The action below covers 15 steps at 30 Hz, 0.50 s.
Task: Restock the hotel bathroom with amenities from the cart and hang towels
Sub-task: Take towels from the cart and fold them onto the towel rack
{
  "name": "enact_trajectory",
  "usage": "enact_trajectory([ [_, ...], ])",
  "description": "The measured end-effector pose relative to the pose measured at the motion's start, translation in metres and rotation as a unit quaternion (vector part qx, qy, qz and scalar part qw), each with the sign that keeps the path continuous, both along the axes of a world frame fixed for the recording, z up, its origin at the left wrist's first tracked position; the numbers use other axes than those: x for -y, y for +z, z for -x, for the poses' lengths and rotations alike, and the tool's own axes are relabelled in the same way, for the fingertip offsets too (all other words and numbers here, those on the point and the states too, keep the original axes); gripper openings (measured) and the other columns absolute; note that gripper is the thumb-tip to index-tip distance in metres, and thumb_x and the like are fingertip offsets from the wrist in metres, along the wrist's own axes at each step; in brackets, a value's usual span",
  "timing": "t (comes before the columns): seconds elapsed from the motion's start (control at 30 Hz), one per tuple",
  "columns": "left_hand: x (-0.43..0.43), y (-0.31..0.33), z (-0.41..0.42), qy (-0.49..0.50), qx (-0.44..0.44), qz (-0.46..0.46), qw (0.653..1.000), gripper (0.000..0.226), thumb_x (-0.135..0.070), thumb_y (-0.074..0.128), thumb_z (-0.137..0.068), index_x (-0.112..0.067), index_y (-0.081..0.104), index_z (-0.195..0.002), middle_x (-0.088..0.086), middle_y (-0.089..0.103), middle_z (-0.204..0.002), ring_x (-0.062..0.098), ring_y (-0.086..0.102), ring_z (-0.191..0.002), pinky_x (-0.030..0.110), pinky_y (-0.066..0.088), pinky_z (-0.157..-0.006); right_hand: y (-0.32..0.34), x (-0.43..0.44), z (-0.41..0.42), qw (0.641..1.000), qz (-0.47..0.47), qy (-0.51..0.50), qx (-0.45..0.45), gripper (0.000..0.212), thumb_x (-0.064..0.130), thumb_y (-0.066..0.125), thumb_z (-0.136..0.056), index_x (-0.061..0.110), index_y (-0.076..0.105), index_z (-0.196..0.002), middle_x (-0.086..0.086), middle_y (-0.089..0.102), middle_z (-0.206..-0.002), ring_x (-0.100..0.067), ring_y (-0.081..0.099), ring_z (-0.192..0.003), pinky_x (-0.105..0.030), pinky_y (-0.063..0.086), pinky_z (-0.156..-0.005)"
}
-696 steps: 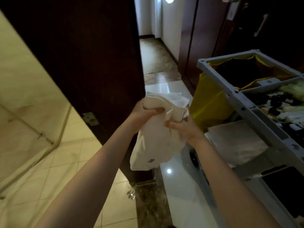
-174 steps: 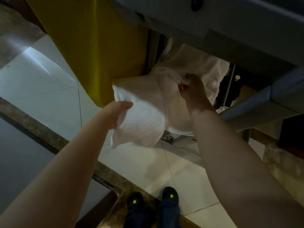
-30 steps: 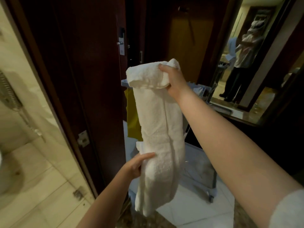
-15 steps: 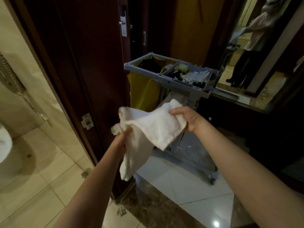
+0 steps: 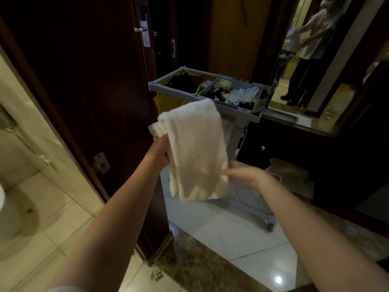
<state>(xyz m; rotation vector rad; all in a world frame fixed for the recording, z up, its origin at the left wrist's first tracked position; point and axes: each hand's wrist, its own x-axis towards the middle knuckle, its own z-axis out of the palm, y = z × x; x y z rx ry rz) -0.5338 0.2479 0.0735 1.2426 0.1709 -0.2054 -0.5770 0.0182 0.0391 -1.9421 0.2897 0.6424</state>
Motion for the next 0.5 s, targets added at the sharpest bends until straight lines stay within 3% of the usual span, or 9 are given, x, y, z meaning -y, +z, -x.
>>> enact_trajectory([
  [0.07,-0.001,0.0,0.0,-0.018,0.021,0.009,1.0,0.034,-0.025,0.06,-0.086,-0.012,0.056,-0.118,0.002,0.064,-0.094,0.018,0.06,-0.091,0.03,0.047,-0.066,0.017,-0.009,-0.015,0.985,-0.064,-0.109,0.119,0.073,0.033,0.068,-0.085,0.014,0.03,-0.144,0.005,0.043,-0.137,-0.023,0.045,-0.128,-0.035,0.037,-0.102],
  [0.13,-0.007,-0.003,0.001,-0.051,0.023,-0.004,0.998,0.037,-0.029,0.06,-0.075,-0.013,0.065,-0.108,0.003,0.067,-0.086,0.02,0.064,-0.085,0.033,0.049,-0.066,0.036,-0.018,-0.029,0.957,-0.142,-0.157,0.199,0.087,0.039,0.075,-0.076,0.022,0.028,-0.147,0.001,0.043,-0.143,-0.024,0.044,-0.129,-0.037,0.039,-0.099],
  [0.17,-0.011,-0.004,0.004,-0.066,0.024,-0.014,0.997,0.024,-0.032,0.058,-0.076,-0.016,0.071,-0.088,0.002,0.068,-0.072,0.016,0.066,-0.072,0.03,0.05,-0.062,0.045,-0.024,-0.033,0.948,-0.172,-0.151,0.222,0.089,0.04,0.078,-0.071,0.028,0.031,-0.145,0.002,0.045,-0.142,-0.024,0.047,-0.127,-0.039,0.042,-0.099],
  [0.2,-0.016,-0.005,0.007,-0.078,0.03,-0.01,0.996,0.028,-0.031,0.054,-0.084,-0.02,0.071,-0.065,-0.001,0.065,-0.057,0.011,0.063,-0.056,0.025,0.049,-0.055,0.049,-0.029,-0.037,0.944,-0.183,-0.138,0.238,0.086,0.037,0.079,-0.071,0.032,0.034,-0.144,0.003,0.047,-0.138,-0.022,0.05,-0.123,-0.04,0.046,-0.096],
  [0.23,-0.022,-0.008,0.01,-0.082,0.031,-0.001,0.996,0.05,-0.026,0.046,-0.093,-0.021,0.065,-0.047,-0.003,0.059,-0.046,0.008,0.058,-0.044,0.02,0.046,-0.048,0.054,-0.035,-0.04,0.945,-0.186,-0.11,0.247,0.081,0.032,0.078,-0.075,0.034,0.034,-0.143,0.004,0.048,-0.134,-0.02,0.052,-0.118,-0.039,0.048,-0.091],
  [0.27,-0.026,-0.009,0.016,-0.098,0.033,0.017,0.995,0.065,-0.018,0.037,-0.098,-0.02,0.06,-0.036,-0.002,0.054,-0.039,0.006,0.054,-0.037,0.016,0.044,-0.043,0.058,-0.044,-0.04,0.946,-0.186,-0.077,0.253,0.076,0.027,0.076,-0.078,0.034,0.036,-0.142,0.005,0.05,-0.13,-0.018,0.053,-0.114,-0.036,0.049,-0.087],
  [0.33,-0.044,-0.01,0.034,-0.103,0.02,0.019,0.994,0.072,-0.008,0.028,-0.097,-0.017,0.058,-0.032,-0.001,0.051,-0.036,0.005,0.051,-0.034,0.014,0.042,-0.04,0.058,-0.063,-0.042,0.949,-0.186,-0.017,0.255,0.058,0.021,0.074,-0.079,0.029,0.05,-0.131,0.002,0.056,-0.121,-0.019,0.056,-0.107,-0.035,0.052,-0.083],
  [0.4,-0.068,-0.021,0.055,-0.091,0.027,0.017,0.995,0.064,-0.006,0.035,-0.093,-0.015,0.062,-0.036,-0.001,0.056,-0.04,0.007,0.056,-0.039,0.016,0.045,-0.042,0.051,-0.089,-0.044,0.95,-0.197,0.008,0.244,0.036,0.017,0.075,-0.078,0.022,0.062,-0.11,-0.002,0.062,-0.106,-0.022,0.059,-0.1,-0.037,0.053,-0.079],
  [0.5,-0.112,-0.037,0.101,-0.068,0.028,0.043,0.996,0.012,-0.015,0.066,-0.065,-0.013,0.073,-0.055,0.002,0.067,-0.056,0.014,0.066,-0.054,0.023,0.054,-0.052,0.032,-0.14,-0.039,0.955,-0.213,0.029,0.204,0.03,0.015,0.078,-0.075,0.015,0.062,-0.1,-0.004,0.065,-0.096,-0.021,0.063,-0.088,-0.032,0.052,-0.07],
])
